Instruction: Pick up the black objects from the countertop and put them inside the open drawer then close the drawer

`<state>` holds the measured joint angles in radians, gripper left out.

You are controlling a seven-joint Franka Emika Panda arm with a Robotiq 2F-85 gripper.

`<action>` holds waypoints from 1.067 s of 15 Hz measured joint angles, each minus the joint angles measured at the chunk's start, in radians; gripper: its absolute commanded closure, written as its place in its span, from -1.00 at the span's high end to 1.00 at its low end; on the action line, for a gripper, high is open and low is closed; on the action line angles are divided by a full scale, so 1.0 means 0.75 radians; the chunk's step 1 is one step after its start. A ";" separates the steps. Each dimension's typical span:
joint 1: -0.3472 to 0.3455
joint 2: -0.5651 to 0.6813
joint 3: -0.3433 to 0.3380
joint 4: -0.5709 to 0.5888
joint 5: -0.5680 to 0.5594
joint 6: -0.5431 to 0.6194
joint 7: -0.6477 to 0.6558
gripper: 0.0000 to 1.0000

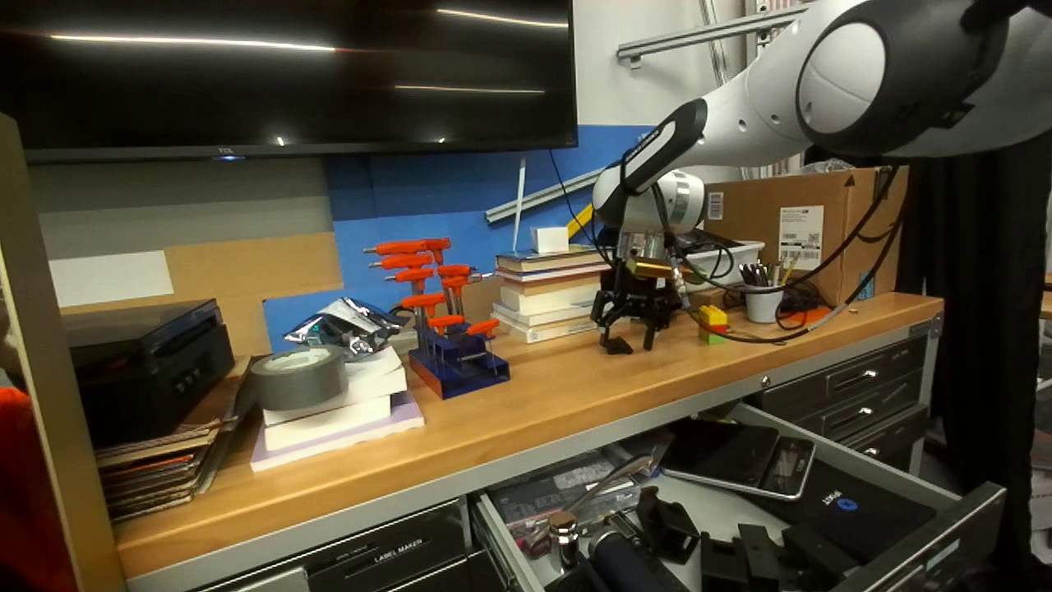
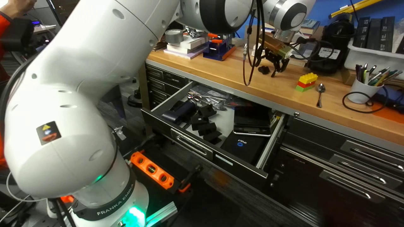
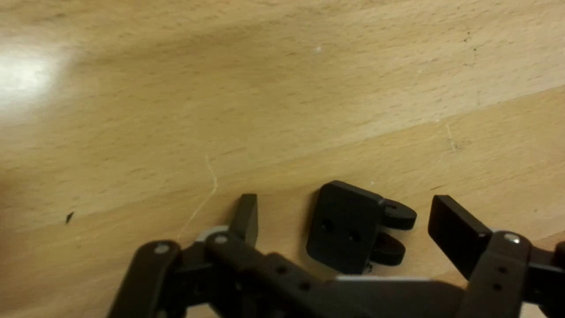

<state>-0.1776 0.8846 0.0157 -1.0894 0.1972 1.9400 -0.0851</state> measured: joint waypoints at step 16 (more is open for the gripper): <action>0.079 0.171 -0.046 0.299 -0.150 -0.184 0.140 1.00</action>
<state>-0.1183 1.0129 -0.0185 -0.8650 0.0849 1.8021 0.0197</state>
